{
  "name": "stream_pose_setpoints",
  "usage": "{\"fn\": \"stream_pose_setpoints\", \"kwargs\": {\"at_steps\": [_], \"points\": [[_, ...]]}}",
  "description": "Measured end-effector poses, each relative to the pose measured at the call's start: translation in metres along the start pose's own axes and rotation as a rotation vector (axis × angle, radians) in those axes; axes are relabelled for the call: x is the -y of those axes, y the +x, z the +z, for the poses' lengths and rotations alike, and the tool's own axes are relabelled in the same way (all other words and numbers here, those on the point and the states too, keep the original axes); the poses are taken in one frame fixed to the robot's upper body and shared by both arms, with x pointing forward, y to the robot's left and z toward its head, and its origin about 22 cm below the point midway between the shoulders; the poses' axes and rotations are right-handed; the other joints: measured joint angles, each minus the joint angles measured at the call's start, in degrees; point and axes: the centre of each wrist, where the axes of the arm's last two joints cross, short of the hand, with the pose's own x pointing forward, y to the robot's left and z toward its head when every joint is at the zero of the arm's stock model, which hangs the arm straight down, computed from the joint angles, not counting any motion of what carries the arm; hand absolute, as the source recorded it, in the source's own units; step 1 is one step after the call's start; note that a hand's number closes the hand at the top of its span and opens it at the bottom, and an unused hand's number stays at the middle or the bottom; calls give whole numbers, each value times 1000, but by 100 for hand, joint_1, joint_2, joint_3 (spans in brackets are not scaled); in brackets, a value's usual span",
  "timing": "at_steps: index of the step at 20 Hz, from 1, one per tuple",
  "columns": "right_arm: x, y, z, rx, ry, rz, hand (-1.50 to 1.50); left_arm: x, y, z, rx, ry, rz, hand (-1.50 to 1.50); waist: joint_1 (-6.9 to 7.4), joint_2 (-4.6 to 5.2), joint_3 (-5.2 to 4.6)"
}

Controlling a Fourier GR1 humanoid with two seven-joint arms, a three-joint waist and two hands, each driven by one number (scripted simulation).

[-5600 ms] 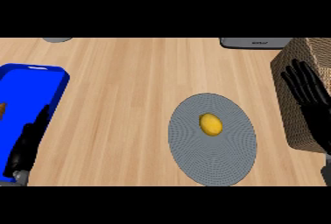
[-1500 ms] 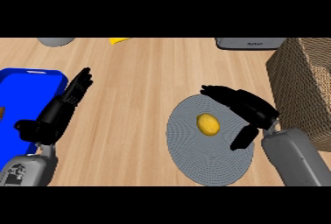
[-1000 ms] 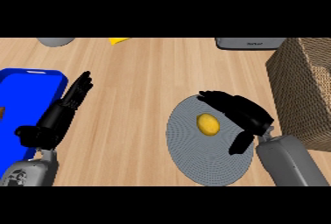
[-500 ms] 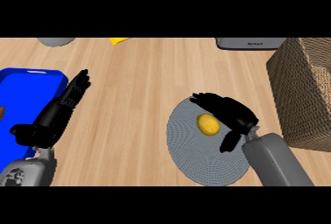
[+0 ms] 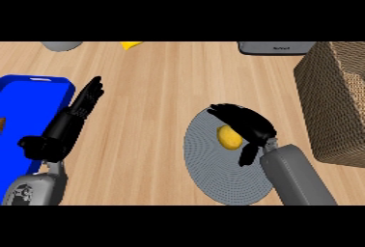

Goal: Pick the lemon from the placemat and place it in the basket

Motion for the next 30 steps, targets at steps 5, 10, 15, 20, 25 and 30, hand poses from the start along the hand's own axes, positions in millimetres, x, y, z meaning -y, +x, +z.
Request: {"fn": "stream_pose_setpoints", "kwargs": {"at_steps": [5, 10, 15, 20, 25, 30], "points": [[-11, -7, -5, 1, 47, -5, -150, -1, -6, -3, -5, 1, -3, 0, 1, 1, 0], [-15, -8, -10, 14, 120, 27, 150, 1, -4, 2, -4, 1, -3, 0, 3, -14, -13], [-22, -3, -14, 40, 124, 73, 150, -5, -7, 3, -4, 0, 0, 0, -2, -64, -55], [-24, -4, -5, 79, 111, 152, 150, -4, -6, 0, 1, 5, -2, 0, -17, -78, -69], [-50, -31, 57, -61, 21, 120, 150, -14, -10, 9, -19, 40, -6, 0, -237, -149, -42], [-73, -35, 131, -195, -79, 97, 150, -17, -7, 12, -27, 50, -5, 0, -298, -123, -23]]}}
